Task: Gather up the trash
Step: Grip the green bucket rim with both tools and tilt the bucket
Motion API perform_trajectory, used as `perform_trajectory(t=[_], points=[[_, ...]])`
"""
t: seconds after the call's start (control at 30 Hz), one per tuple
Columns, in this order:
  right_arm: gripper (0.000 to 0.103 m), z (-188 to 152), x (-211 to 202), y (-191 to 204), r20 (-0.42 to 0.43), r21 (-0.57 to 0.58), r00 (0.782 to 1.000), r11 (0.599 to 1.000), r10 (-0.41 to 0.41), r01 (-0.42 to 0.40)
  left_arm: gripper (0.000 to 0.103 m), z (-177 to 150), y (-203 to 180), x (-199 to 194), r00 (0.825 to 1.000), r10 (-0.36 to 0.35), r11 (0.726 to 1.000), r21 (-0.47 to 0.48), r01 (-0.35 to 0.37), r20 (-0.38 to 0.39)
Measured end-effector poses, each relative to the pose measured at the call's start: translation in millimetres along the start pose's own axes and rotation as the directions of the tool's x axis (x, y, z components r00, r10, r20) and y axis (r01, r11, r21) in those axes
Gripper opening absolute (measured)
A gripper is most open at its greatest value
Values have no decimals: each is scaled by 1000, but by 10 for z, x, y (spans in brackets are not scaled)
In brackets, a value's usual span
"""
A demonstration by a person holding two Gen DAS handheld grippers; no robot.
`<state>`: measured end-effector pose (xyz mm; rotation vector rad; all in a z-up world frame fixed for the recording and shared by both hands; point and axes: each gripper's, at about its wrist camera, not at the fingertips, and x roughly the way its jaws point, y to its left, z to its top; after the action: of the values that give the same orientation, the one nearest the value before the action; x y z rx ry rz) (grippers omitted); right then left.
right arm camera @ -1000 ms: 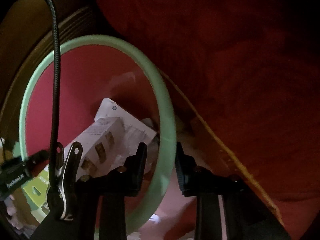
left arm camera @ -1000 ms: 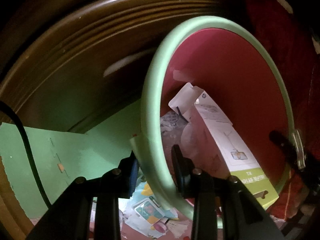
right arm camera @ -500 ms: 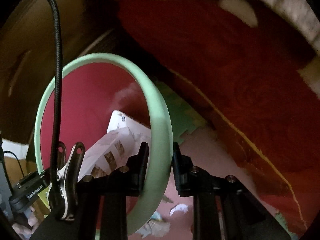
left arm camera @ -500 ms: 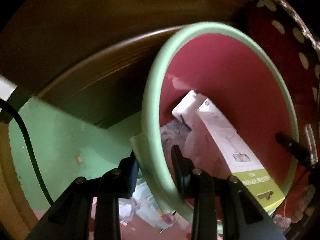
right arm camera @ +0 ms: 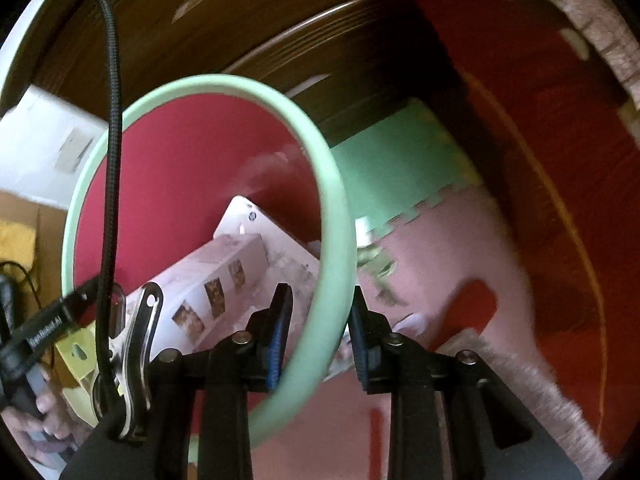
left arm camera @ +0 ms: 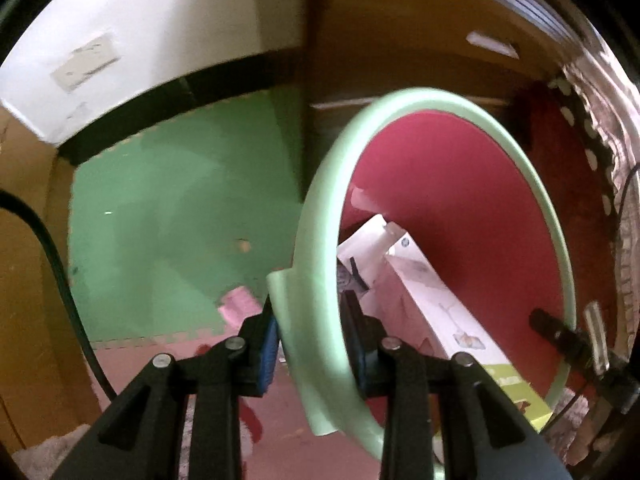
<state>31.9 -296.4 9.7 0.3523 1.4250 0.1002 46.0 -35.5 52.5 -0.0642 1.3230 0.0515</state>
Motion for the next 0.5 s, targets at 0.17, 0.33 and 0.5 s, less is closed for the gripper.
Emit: perform_trajectory(t=[0.17, 0.33, 0.5], points=[[29, -298, -66, 387, 38, 10, 998, 999, 52, -52, 30, -145, 420, -334, 998, 22, 1000, 12, -22, 57], [32, -289, -17, 1056, 74, -71, 994, 994, 83, -78, 30, -185, 999, -488, 997, -12, 998, -54, 16, 77], [34, -252, 284, 1672, 85, -180, 989, 978, 120, -103, 29, -294, 1769, -272, 998, 8, 988, -153, 1, 57]])
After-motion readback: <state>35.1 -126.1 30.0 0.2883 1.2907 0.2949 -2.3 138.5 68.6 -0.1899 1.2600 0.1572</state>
